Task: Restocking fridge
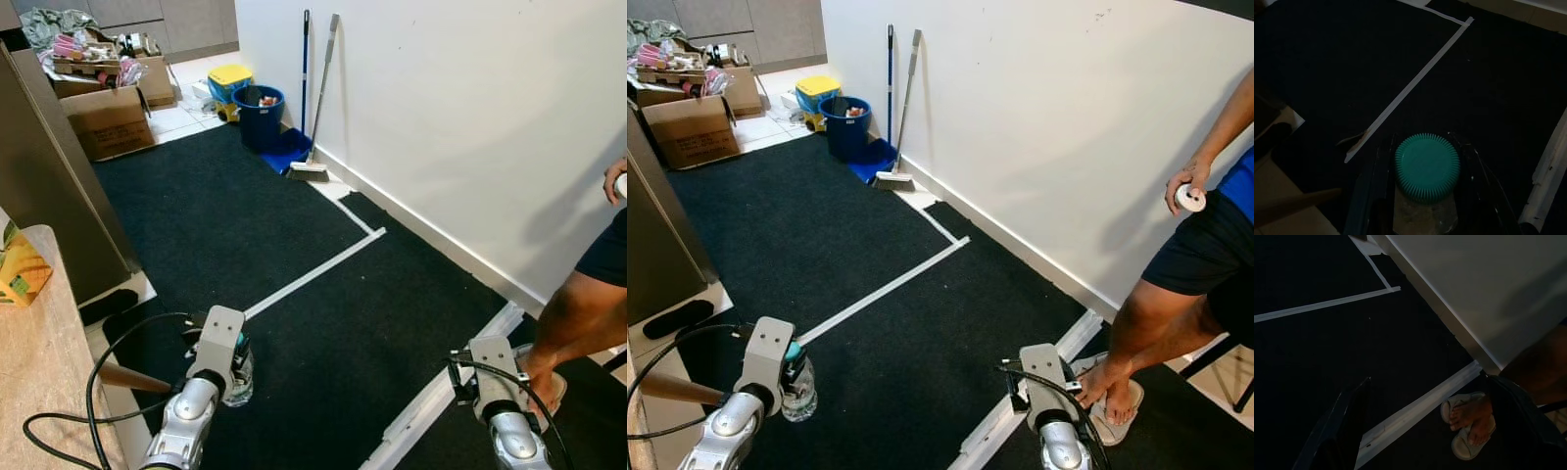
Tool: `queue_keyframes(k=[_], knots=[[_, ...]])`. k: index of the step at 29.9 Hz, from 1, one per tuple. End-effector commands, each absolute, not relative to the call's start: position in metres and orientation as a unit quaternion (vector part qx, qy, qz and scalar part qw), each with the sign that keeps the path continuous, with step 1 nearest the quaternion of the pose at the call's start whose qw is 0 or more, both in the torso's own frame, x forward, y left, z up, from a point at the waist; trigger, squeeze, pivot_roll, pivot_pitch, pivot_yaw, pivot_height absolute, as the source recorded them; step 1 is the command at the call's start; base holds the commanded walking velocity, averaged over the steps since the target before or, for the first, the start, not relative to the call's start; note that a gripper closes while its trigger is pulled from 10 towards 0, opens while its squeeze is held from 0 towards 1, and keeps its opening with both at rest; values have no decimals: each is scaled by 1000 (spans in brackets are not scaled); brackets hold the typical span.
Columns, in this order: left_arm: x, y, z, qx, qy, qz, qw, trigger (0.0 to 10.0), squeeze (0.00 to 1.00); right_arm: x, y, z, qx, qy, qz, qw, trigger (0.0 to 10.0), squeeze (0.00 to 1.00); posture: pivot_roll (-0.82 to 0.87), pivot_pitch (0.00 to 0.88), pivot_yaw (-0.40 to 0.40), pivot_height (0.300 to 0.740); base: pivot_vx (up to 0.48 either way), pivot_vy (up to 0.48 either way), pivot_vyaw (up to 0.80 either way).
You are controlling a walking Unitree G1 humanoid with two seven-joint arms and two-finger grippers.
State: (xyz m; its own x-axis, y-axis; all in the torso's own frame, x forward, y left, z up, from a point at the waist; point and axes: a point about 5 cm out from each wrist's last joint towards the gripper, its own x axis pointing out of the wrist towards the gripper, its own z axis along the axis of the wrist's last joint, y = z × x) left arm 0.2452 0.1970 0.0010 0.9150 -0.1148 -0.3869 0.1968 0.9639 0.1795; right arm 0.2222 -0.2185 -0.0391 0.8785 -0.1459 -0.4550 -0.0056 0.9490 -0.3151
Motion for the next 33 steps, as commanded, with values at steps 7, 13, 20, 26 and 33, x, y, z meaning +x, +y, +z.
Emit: queue_keyframes(k=[7, 13, 20, 26, 33], knots=[[243, 192, -5, 118, 192, -75, 971, 10000, 0, 224, -232, -34, -159, 241, -52, 956, 10000, 0, 7, 0, -100, 740, 0, 0, 0], [246, 187, -4, 126, 187, -83, 971, 10000, 0, 224, -242, -32, -162, 241, -68, 955, 10000, 0, 16, 0, -99, 740, 0, 0, 0], [242, 197, -5, 135, 193, -73, 969, 10000, 0, 223, -253, -30, -157, 243, -94, 953, 10000, 0, 20, 0, -91, 740, 0, 0, 0], [244, 200, -4, 139, 191, -68, 969, 10000, 0, 223, -260, -28, -157, 244, -114, 950, 10000, 0, 15, 0, -88, 740, 0, 0, 0], [240, 194, -11, 120, 208, -73, 968, 10000, 0, 213, -274, -28, -151, 247, -136, 947, 10000, 0, 1, 0, -79, 740, 0, 0, 0]])
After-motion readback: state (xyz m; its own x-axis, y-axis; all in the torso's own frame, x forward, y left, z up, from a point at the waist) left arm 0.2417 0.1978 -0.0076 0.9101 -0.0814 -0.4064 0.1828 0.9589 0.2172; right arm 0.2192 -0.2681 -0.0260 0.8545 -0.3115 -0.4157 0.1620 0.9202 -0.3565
